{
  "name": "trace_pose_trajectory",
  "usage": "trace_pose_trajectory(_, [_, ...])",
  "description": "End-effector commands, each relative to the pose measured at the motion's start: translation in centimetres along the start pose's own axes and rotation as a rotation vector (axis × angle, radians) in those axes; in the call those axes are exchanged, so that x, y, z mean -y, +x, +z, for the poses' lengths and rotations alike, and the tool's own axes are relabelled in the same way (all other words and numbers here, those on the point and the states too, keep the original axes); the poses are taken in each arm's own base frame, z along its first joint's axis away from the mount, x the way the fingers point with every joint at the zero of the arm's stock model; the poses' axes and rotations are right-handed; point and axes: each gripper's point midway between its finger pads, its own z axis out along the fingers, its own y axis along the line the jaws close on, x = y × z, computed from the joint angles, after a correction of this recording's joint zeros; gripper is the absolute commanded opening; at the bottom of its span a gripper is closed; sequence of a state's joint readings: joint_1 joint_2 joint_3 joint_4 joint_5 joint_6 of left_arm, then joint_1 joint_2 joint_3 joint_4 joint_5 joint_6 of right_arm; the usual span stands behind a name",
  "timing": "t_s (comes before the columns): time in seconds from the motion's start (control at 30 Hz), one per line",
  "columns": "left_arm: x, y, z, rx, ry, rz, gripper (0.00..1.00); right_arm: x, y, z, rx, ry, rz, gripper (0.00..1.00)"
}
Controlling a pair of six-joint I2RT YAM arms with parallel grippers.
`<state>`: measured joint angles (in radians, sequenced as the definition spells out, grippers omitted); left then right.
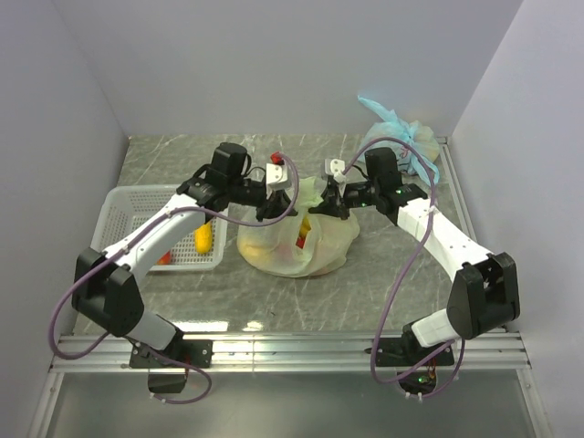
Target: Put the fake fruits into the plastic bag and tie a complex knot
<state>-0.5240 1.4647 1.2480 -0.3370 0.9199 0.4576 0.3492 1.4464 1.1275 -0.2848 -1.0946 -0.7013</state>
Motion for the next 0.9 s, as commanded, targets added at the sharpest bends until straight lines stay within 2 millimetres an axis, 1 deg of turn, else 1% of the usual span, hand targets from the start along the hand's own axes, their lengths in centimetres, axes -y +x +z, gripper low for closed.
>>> trace_pose_trajectory(0.0, [-0.3, -3.2, 0.0, 0.074, 0.045, 0.080, 0.11, 0.9, -1.6, -0.1, 0.014, 0.015, -0.063, 0.00])
trace_pose_trajectory(0.03, [0.4, -3.6, 0.1, 0.091, 0.084, 0.084, 0.00, 1.1, -1.5, -0.1, 0.013, 0.019, -0.058, 0.00])
trace_pose_trajectory(0.07, [0.8, -3.8, 0.2, 0.096, 0.098, 0.079, 0.00, 1.6, -1.5, -0.1, 0.010, 0.038, -0.060, 0.00])
trace_pose_trajectory(0.1, [1.0, -3.5, 0.2, 0.090, 0.110, 0.069, 0.00, 1.7, -1.6, -0.1, 0.010, 0.045, -0.050, 0.00])
trace_pose_trajectory(0.13, [1.1, -3.4, 0.3, 0.086, 0.114, 0.068, 0.00, 2.0, -1.6, -0.3, 0.006, 0.056, -0.045, 0.03])
trace_pose_trajectory(0.17, [1.2, -3.1, 0.4, 0.079, 0.115, 0.064, 0.00, 2.2, -1.6, -0.6, -0.002, 0.071, -0.037, 0.31])
trace_pose_trajectory(0.2, [1.3, -3.0, 0.3, 0.075, 0.112, 0.068, 0.00, 2.2, -2.0, -1.2, 0.001, 0.087, -0.037, 0.45])
trace_pose_trajectory(0.23, [1.2, -2.5, 0.2, 0.063, 0.109, 0.058, 0.00, 2.3, -2.1, -1.6, 0.004, 0.103, -0.030, 0.56])
trace_pose_trajectory(0.27, [1.3, -2.4, 0.1, 0.059, 0.108, 0.062, 0.00, 3.2, -2.3, -2.7, 0.016, 0.150, -0.036, 0.78])
trace_pose_trajectory(0.33, [1.4, -2.5, -0.2, 0.062, 0.103, 0.064, 0.00, 2.9, -2.6, -4.2, 0.024, 0.190, -0.041, 0.89])
trace_pose_trajectory(0.37, [1.3, -2.3, -0.2, 0.057, 0.102, 0.057, 0.00, 3.2, -2.3, -5.3, 0.020, 0.216, -0.039, 0.90])
trace_pose_trajectory(0.43, [1.3, -2.4, -0.5, 0.060, 0.097, 0.056, 0.00, 3.1, -2.5, -6.5, 0.018, 0.235, -0.061, 0.90])
trace_pose_trajectory(0.47, [1.3, -2.4, -0.5, 0.058, 0.098, 0.052, 0.00, 3.0, -2.0, -7.1, 0.005, 0.240, -0.037, 0.90])
trace_pose_trajectory(0.53, [1.4, -2.5, -0.6, 0.061, 0.101, 0.050, 0.00, 2.8, -1.6, -7.4, -0.017, 0.232, -0.063, 0.90])
trace_pose_trajectory(0.6, [1.5, -2.8, -0.7, 0.066, 0.107, 0.053, 0.00, 2.3, -0.7, -7.1, -0.032, 0.209, -0.049, 0.91])
trace_pose_trajectory(0.63, [1.6, -2.8, -0.7, 0.066, 0.110, 0.049, 0.00, 2.1, -0.5, -6.8, -0.024, 0.194, -0.039, 0.91])
trace_pose_trajectory(0.67, [1.6, -3.1, -0.8, 0.070, 0.113, 0.053, 0.00, 2.4, -0.6, -6.6, -0.018, 0.194, -0.044, 0.91])
trace_pose_trajectory(0.7, [1.7, -3.0, -0.7, 0.068, 0.121, 0.046, 0.00, 2.5, 0.1, -6.1, -0.020, 0.184, -0.017, 0.91])
trace_pose_trajectory(0.73, [1.8, -3.1, -0.7, 0.069, 0.127, 0.041, 0.00, 2.4, 0.2, -5.2, -0.019, 0.166, -0.015, 0.91])
trace_pose_trajectory(0.77, [1.8, -3.4, -0.7, 0.075, 0.131, 0.048, 0.00, 3.1, 0.2, -5.0, -0.018, 0.177, -0.030, 0.91])
trace_pose_trajectory(0.8, [1.8, -3.2, -0.7, 0.069, 0.137, 0.042, 0.00, 3.4, 0.6, -4.3, -0.014, 0.171, -0.003, 0.91])
trace_pose_trajectory(0.83, [1.9, -3.4, -0.7, 0.070, 0.141, 0.045, 0.00, 4.2, 0.0, -3.9, 0.006, 0.183, -0.030, 0.91])
trace_pose_trajectory(0.87, [1.9, -3.5, -0.7, 0.070, 0.144, 0.043, 0.00, 4.5, 0.0, -3.6, 0.011, 0.185, -0.024, 0.87])
